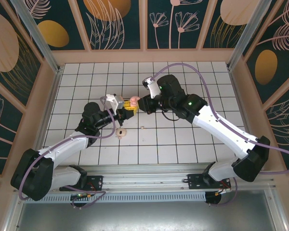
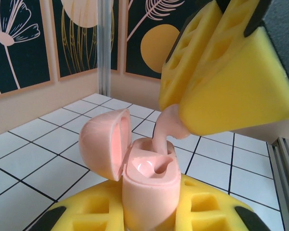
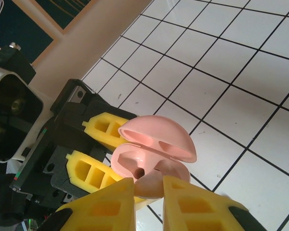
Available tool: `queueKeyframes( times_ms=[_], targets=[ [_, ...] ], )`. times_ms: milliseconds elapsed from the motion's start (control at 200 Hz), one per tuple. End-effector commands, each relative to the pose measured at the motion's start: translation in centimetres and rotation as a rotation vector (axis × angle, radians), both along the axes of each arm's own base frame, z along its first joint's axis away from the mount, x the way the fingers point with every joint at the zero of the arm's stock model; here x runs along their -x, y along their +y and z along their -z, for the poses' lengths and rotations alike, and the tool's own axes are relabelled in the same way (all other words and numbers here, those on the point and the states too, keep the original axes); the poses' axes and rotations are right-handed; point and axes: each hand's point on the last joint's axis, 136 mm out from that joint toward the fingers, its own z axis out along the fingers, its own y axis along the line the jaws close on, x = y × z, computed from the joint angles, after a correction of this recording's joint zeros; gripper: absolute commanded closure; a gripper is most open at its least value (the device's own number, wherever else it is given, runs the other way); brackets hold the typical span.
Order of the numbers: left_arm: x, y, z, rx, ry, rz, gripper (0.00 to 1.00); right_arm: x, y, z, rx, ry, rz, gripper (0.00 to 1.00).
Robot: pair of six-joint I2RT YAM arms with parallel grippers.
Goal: Insert the wireless bluetooth earbuds into the charging case
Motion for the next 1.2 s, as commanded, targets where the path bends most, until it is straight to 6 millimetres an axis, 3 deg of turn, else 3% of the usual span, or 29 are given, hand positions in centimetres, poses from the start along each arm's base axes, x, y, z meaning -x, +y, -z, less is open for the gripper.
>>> queueKeyframes(
  times_ms=[0, 305, 681, 811, 996, 1196],
  targets=[
    [0.9, -0.6, -3.0, 0.058, -0.093, 0.060, 0.92, 1.2, 0.8, 1.2, 0.041, 0.042, -0.088, 0.82],
    [1.0, -0.6, -3.2, 0.063, -0.093, 0.066, 0.92, 1.0, 0.3, 1.2, 0.077, 0.031, -0.075, 0.78],
    [0.9, -0.5, -3.1, 0.059, -0.092, 0.060, 0.92, 0.6, -0.6, -4.1, -0.084, -0.051, 0.017, 0.49],
    [0.8, -0.5, -3.0, 0.058, -0.089, 0.055, 0.92, 0.8, -1.3, -5.2, -0.129, -0.059, 0.049, 0.45],
    [0.7, -0.5, -2.9, 0.058, -0.088, 0.051, 0.92, 0.6, -1.9, -4.1, -0.124, -0.015, 0.097, 0.43],
    [0.7, -0.5, -2.9, 0.058, -0.087, 0.047, 0.92, 0.3, -1.0, -1.9, -0.082, 0.056, 0.090, 0.42]
  ],
)
